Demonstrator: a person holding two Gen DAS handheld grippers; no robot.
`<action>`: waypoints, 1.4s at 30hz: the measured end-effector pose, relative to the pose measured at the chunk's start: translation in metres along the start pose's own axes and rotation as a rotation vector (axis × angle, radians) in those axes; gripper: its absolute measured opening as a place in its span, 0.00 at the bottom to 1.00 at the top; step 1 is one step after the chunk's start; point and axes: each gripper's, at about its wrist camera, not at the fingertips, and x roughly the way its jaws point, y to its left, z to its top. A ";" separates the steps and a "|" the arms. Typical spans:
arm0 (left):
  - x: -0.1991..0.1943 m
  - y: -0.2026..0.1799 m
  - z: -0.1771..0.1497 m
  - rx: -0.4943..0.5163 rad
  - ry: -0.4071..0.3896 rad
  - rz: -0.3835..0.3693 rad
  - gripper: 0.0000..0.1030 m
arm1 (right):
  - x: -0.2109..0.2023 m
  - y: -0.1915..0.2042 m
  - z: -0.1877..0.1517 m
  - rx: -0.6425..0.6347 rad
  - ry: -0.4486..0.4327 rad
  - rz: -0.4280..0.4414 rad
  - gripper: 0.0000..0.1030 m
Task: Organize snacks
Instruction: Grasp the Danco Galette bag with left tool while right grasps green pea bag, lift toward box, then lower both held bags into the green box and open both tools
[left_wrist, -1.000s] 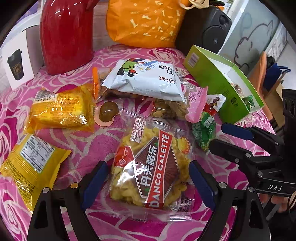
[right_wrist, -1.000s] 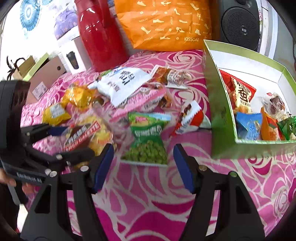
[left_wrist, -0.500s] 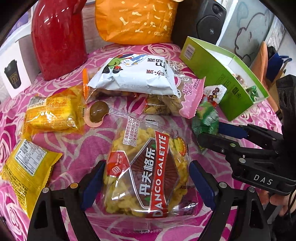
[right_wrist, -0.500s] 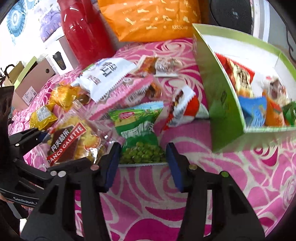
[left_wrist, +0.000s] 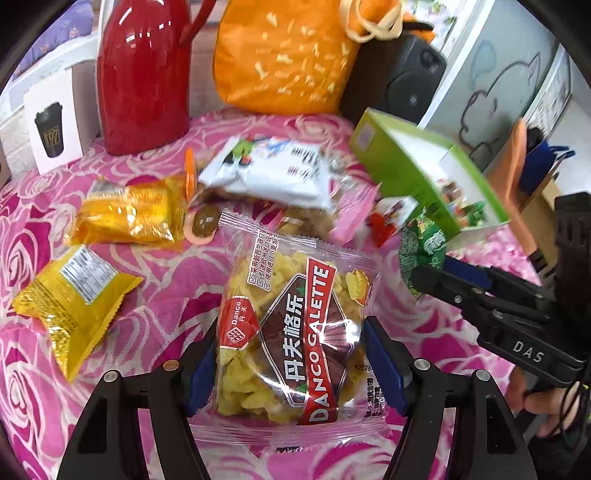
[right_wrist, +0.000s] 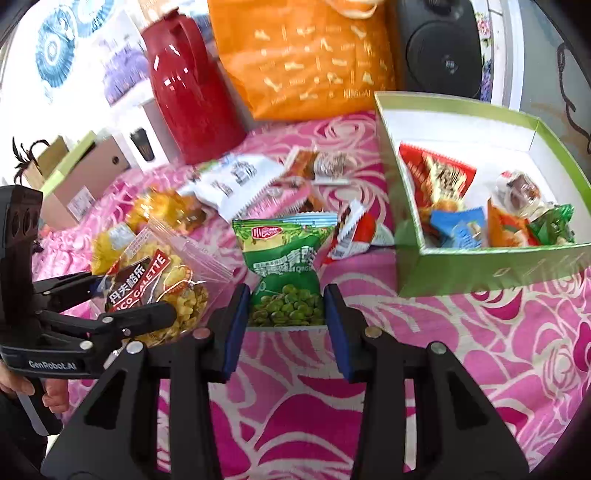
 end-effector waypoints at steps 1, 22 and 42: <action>-0.005 -0.003 0.002 0.005 -0.009 -0.007 0.71 | -0.006 0.000 0.001 -0.002 -0.016 0.001 0.42; 0.023 -0.142 0.137 0.177 -0.102 -0.142 0.71 | -0.083 -0.143 0.042 0.190 -0.214 -0.260 0.42; 0.107 -0.140 0.189 0.114 -0.069 -0.040 0.86 | -0.004 -0.167 0.074 0.013 -0.141 -0.293 0.90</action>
